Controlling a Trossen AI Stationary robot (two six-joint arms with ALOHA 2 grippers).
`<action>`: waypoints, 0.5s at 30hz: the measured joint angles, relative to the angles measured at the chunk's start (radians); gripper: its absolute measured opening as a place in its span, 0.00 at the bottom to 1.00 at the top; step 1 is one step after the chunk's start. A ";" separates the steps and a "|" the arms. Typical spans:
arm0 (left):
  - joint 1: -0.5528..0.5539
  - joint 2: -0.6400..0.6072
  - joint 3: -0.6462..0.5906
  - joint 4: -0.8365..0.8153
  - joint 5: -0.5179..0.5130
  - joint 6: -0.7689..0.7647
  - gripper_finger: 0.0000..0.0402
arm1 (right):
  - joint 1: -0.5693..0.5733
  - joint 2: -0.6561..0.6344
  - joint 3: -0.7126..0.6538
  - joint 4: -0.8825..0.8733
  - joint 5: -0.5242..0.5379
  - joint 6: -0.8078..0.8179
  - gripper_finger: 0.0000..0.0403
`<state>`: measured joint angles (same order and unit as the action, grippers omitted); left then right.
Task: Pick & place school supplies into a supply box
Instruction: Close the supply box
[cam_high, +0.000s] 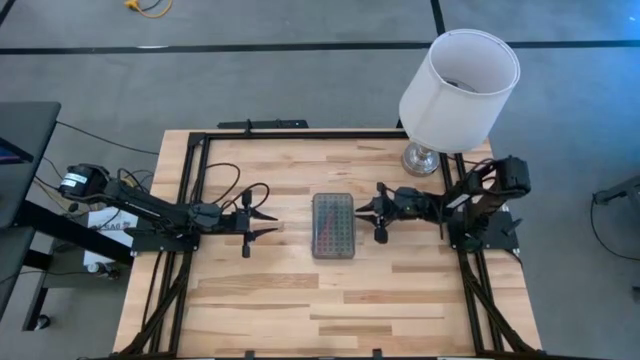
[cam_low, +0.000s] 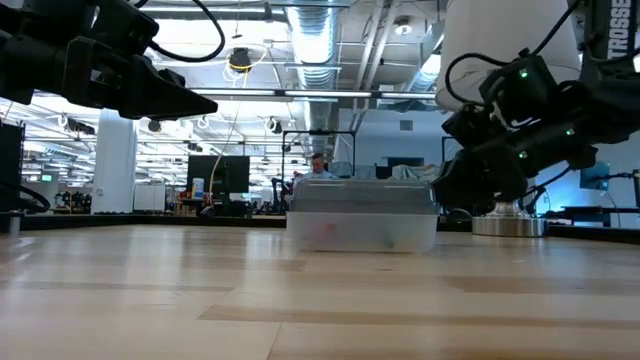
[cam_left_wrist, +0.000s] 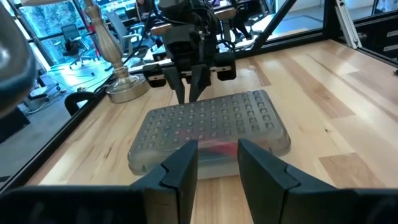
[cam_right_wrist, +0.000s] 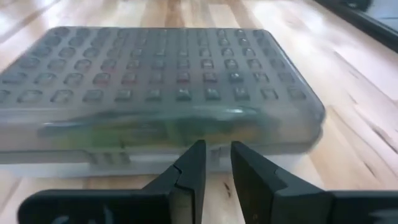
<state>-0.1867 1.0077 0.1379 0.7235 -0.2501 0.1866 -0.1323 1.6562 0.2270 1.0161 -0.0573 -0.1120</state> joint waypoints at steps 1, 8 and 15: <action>0.000 0.000 0.000 0.000 0.000 -0.001 0.27 | -0.009 0.000 0.007 -0.008 -0.023 -0.006 0.18; 0.000 0.000 0.000 0.000 -0.001 -0.008 0.27 | -0.034 0.000 0.097 -0.142 -0.091 -0.055 0.18; 0.000 0.000 0.000 -0.023 -0.001 -0.026 0.27 | -0.032 0.000 0.133 -0.180 -0.100 -0.068 0.18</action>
<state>-0.1867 1.0077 0.1379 0.7008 -0.2508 0.1611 -0.1642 1.6562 0.3595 0.8359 -0.1577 -0.1798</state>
